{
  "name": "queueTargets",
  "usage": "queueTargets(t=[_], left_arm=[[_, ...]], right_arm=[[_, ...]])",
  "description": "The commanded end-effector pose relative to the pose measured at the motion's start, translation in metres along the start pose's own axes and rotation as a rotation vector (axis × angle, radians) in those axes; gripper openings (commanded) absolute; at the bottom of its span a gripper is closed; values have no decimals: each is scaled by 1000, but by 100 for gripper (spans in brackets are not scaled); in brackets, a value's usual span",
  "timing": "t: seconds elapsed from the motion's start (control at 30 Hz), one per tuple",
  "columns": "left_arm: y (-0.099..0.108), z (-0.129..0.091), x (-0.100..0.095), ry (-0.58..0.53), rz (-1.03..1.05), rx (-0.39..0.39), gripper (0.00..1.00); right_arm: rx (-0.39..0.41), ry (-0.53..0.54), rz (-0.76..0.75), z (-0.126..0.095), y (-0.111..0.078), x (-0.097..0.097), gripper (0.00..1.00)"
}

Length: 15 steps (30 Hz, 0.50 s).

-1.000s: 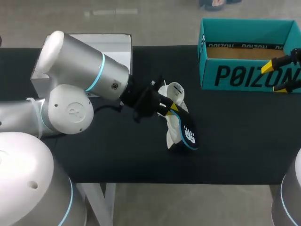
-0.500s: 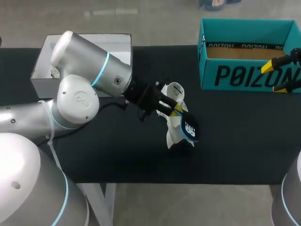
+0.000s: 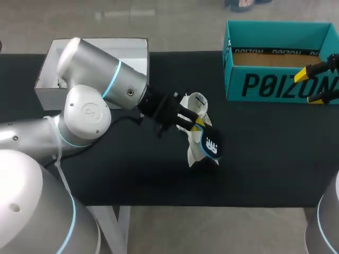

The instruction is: Take the shoe out of the shoebox, open the shoe tongue, remove and reinsert the insole, then place the shoe into the shoebox

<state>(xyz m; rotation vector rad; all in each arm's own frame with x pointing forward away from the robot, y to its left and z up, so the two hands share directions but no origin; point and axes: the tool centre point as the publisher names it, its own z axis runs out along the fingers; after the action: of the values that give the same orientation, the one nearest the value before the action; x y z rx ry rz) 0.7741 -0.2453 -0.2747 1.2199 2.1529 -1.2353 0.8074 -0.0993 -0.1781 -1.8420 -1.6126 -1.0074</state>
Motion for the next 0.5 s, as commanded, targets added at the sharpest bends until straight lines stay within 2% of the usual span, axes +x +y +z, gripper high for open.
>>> queueTargets(t=[0.03,0.5], left_arm=[[10,11,11,2,-9,19,0],[30,22,26,52,-32,-13,0]], right_arm=[[-2,-3,1,0,-1,0,100],[-2,-3,1,0,-1,0,100]])
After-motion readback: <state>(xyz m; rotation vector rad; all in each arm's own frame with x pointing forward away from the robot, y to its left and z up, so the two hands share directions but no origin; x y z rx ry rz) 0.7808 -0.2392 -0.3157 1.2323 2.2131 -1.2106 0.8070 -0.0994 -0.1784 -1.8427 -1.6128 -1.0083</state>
